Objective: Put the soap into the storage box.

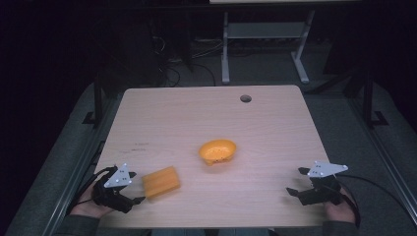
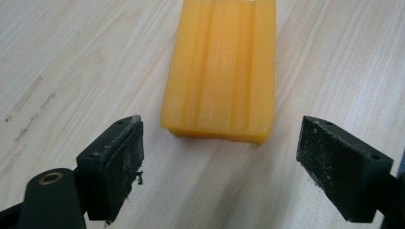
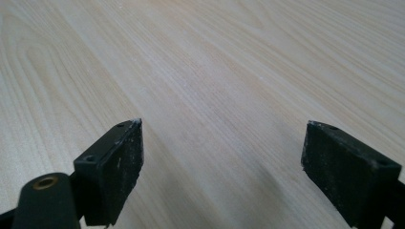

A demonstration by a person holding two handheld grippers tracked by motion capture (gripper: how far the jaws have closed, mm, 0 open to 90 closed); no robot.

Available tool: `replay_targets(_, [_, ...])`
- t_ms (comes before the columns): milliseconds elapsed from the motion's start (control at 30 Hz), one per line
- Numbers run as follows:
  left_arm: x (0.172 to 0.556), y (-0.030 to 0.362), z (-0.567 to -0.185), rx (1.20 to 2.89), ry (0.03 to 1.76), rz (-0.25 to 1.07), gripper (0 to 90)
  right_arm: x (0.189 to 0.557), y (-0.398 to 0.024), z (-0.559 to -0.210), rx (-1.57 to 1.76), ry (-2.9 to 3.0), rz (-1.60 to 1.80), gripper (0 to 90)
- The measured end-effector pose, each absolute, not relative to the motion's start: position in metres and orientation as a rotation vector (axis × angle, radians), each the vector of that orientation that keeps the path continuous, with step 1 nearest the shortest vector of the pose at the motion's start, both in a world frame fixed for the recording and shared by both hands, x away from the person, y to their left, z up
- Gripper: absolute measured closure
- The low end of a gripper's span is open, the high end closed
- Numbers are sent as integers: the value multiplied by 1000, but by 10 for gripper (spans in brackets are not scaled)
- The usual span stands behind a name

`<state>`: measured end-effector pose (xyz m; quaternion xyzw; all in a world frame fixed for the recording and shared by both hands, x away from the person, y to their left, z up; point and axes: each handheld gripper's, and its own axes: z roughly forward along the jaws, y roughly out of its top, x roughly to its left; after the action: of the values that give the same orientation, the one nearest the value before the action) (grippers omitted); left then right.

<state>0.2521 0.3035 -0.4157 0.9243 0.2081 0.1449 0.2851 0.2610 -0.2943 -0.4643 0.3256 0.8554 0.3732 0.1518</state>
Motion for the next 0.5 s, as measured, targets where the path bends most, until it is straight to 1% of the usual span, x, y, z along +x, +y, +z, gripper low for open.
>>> replay_targets(500, [268, 281, -409, 2520, 498, 352, 157, 261, -292, -464, 922, 2464, 1079, 137])
